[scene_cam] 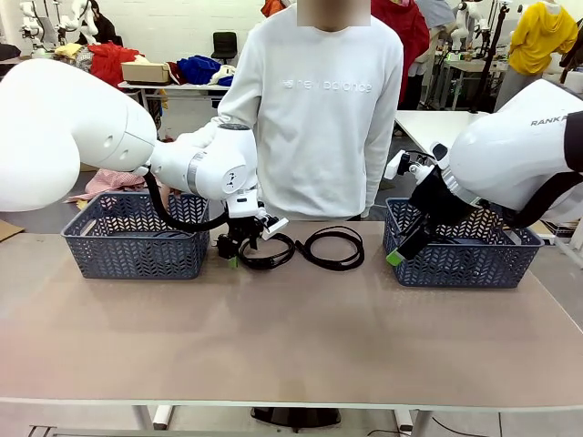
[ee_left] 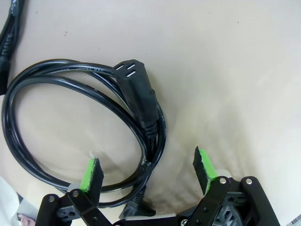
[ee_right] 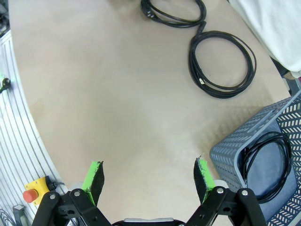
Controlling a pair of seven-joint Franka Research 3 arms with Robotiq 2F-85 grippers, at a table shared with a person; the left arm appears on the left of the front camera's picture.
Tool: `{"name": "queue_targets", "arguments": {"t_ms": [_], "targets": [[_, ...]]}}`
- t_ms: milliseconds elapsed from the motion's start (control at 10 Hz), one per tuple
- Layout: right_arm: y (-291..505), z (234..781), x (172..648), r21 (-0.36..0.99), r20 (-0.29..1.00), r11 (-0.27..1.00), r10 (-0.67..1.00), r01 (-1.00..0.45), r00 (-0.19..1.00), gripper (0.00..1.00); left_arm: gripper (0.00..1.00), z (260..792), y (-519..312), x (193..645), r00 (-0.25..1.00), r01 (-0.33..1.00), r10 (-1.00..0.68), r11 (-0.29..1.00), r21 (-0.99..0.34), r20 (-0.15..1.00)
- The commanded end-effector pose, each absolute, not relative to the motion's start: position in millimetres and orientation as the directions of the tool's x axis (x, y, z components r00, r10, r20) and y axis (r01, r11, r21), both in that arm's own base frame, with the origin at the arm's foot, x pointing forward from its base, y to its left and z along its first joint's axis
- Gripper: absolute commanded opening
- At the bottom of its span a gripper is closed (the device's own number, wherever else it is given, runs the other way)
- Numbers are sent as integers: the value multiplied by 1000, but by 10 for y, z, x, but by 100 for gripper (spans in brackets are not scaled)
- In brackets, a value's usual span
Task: Organize the cables according to human instructions.
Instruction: Pick up a bundle of cables and place it in the basket indicated by the human.
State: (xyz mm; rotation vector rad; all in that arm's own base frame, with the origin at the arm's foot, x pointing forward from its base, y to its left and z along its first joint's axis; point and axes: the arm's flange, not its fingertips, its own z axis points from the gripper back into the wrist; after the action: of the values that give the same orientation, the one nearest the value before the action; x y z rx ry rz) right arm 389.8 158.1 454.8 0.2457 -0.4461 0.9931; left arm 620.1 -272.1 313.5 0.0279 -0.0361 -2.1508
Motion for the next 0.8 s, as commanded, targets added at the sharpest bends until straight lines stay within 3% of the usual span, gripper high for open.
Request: {"name": "queue_targets", "arguments": {"t_ms": [0,100,200,300,400,500,600,700], "targets": [[1575,4552,3897,-2,471,531,748,-847,468,100,86,3139,-2709,6266,-577,816,-816,-577,13,-6],[1575,4552,3897,-2,471,531,748,-847,468,100,82,3146,-2705,6271,-574,819,-819,-574,17,0],[1575,4552,3897,-2,471,531,748,-847,468,100,68,3154,-2702,6275,-572,820,-820,-572,18,0],[1575,4552,3897,-2,471,531,748,-847,468,100,65,3151,-2699,6274,-570,821,-821,-570,17,2],[1575,4552,3897,-2,471,531,748,-847,468,100,51,3146,-2692,6268,-567,824,-824,-566,19,8],[1575,4552,3897,-2,471,531,748,-847,468,100,47,3139,-2689,6265,-565,825,-825,-564,19,15],[1575,4552,3897,-2,471,531,748,-847,468,100,33,3135,-2692,6264,-566,825,-825,-565,14,15],[1575,4552,3897,-2,471,531,748,-847,468,100,30,3137,-2687,6265,-565,825,-825,-565,12,16]]}}
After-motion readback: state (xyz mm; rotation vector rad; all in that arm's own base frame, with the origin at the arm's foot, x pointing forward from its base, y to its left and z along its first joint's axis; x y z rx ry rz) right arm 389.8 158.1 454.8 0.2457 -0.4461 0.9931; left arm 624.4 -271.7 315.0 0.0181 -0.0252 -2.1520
